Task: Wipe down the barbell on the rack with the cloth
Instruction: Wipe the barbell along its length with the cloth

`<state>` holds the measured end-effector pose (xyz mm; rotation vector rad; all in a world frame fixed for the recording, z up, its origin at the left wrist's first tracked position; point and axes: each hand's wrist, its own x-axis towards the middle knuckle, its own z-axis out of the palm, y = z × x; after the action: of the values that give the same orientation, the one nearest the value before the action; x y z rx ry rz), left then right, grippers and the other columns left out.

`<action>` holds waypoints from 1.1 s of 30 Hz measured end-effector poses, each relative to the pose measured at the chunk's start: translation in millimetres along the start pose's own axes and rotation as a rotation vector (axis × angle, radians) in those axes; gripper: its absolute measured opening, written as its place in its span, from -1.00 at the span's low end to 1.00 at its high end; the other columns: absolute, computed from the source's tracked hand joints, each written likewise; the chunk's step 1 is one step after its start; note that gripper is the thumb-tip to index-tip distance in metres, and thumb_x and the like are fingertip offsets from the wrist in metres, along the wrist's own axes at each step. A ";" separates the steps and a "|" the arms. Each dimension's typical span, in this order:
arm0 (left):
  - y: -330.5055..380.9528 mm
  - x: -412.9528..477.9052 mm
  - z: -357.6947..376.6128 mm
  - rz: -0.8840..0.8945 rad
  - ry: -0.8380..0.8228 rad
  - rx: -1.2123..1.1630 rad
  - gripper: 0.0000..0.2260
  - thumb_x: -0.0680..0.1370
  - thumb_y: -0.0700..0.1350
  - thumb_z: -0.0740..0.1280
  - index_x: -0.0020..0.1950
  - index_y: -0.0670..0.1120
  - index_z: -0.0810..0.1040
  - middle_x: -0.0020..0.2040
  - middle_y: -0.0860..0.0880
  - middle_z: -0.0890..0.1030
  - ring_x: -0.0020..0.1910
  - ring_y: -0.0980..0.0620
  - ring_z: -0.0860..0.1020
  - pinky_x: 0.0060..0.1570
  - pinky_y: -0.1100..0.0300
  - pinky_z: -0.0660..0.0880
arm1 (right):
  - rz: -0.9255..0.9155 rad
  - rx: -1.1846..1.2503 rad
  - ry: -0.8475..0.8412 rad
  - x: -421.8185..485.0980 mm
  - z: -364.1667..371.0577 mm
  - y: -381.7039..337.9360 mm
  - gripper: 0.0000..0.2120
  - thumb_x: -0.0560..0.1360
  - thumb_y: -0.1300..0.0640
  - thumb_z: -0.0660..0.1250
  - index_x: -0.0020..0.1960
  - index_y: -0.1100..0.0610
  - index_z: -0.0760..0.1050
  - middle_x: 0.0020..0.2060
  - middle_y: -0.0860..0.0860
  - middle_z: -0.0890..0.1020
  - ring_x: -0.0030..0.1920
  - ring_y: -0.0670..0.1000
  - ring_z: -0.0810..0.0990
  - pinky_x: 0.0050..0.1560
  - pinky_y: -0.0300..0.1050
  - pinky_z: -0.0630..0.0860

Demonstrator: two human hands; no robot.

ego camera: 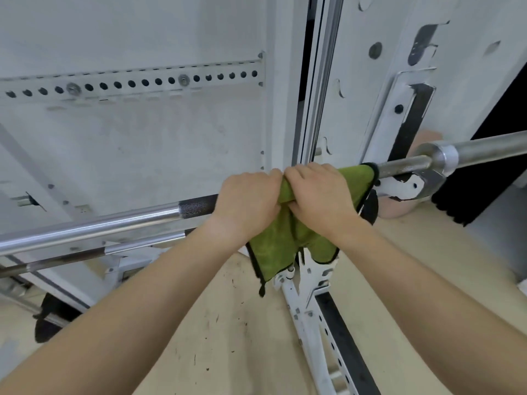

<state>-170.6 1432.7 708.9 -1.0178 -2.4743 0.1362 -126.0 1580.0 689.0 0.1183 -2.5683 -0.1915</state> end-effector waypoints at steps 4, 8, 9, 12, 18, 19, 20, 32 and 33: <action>-4.8 1.6 -0.4 0.011 -0.008 0.012 -0.80 0.57 0.01 0.20 -0.08 -0.05 0.21 -0.37 0.04 0.23 -0.38 -0.06 0.34 -0.47 0.15 0.06 | -0.052 0.009 0.011 0.9 -0.9 -1.4 -0.72 0.29 0.14 0.46 -0.05 0.14 0.50 -0.22 0.04 0.60 -0.20 0.14 0.58 -0.18 0.00 0.46; 24.2 28.6 1.4 0.059 -0.022 -0.057 -0.86 0.59 -0.04 0.22 -0.05 -0.06 0.31 -0.32 0.02 0.30 -0.36 -0.06 0.34 -0.46 0.14 0.07 | -0.053 -0.050 0.001 -9.9 -4.9 33.1 -0.70 0.29 0.15 0.48 -0.02 0.16 0.51 -0.19 0.06 0.59 -0.18 0.14 0.59 -0.15 0.02 0.47; 32.0 35.1 2.1 0.062 -0.015 -0.071 -0.90 0.59 -0.07 0.22 -0.02 -0.07 0.36 -0.30 0.01 0.31 -0.36 -0.05 0.34 -0.46 0.13 0.08 | -0.041 -0.062 -0.008 -12.4 -5.6 41.9 -0.70 0.30 0.16 0.49 -0.02 0.16 0.51 -0.18 0.06 0.59 -0.16 0.15 0.59 -0.14 0.02 0.48; 55.8 52.5 4.7 0.077 -0.015 -0.107 -0.93 0.60 -0.11 0.23 0.03 -0.08 0.41 -0.33 0.02 0.28 -0.35 -0.05 0.35 -0.42 0.09 0.19 | -0.019 -0.113 -0.024 -20.0 -8.7 70.6 -0.73 0.31 0.18 0.47 -0.03 0.15 0.49 -0.21 0.06 0.57 -0.17 0.16 0.59 -0.14 0.04 0.46; 103.1 91.9 -0.8 0.112 -0.038 -0.193 -0.96 0.59 -0.16 0.23 0.01 -0.10 0.44 -0.24 -0.01 0.40 -0.32 -0.02 0.36 -0.35 0.08 0.26 | 0.069 -0.250 -0.003 -31.0 -10.0 118.7 -0.91 0.40 0.26 0.35 -0.10 0.15 0.54 -0.23 0.07 0.63 -0.16 0.16 0.63 0.13 0.08 0.48; 109.5 98.0 -1.7 0.110 -0.059 -0.225 -0.98 0.58 -0.16 0.24 -0.02 -0.09 0.44 -0.23 -0.01 0.42 -0.32 -0.01 0.37 -0.34 0.09 0.26 | 0.098 -0.255 0.017 -32.2 -10.0 122.2 -0.89 0.40 0.28 0.32 -0.10 0.16 0.55 -0.23 0.09 0.64 -0.16 0.16 0.64 0.18 0.11 0.47; 114.1 102.3 -1.9 0.107 -0.081 -0.249 -0.98 0.57 -0.16 0.24 -0.05 -0.08 0.43 -0.23 0.00 0.42 -0.31 0.00 0.37 -0.34 0.09 0.27 | 0.133 -0.265 0.025 -33.8 -9.6 123.2 -0.86 0.40 0.29 0.30 -0.08 0.17 0.57 -0.22 0.09 0.64 -0.14 0.16 0.64 0.24 0.14 0.46; 68.2 49.2 6.9 0.187 0.086 -0.028 -0.80 0.50 -0.15 0.40 0.09 -0.12 0.48 -0.24 -0.04 0.54 -0.41 -0.04 0.52 -0.51 0.16 0.16 | 0.244 -0.150 0.210 -50.7 10.5 55.5 -0.70 0.54 0.31 0.22 0.24 0.29 0.54 0.16 0.21 0.64 0.23 0.25 0.58 0.32 0.16 0.45; 63.8 44.5 8.5 0.186 0.117 -0.039 -0.76 0.49 -0.15 0.42 0.13 -0.11 0.51 -0.24 -0.03 0.55 -0.41 -0.03 0.53 -0.52 0.17 0.15 | 0.255 -0.130 0.234 -51.9 12.2 46.4 -0.67 0.53 0.32 0.21 0.27 0.31 0.53 0.21 0.23 0.62 0.26 0.25 0.57 0.31 0.16 0.48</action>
<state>-161.1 1510.0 701.5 -1.2355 -2.2840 0.0848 -90.9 1633.5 659.1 -0.2217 -2.3035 -0.2328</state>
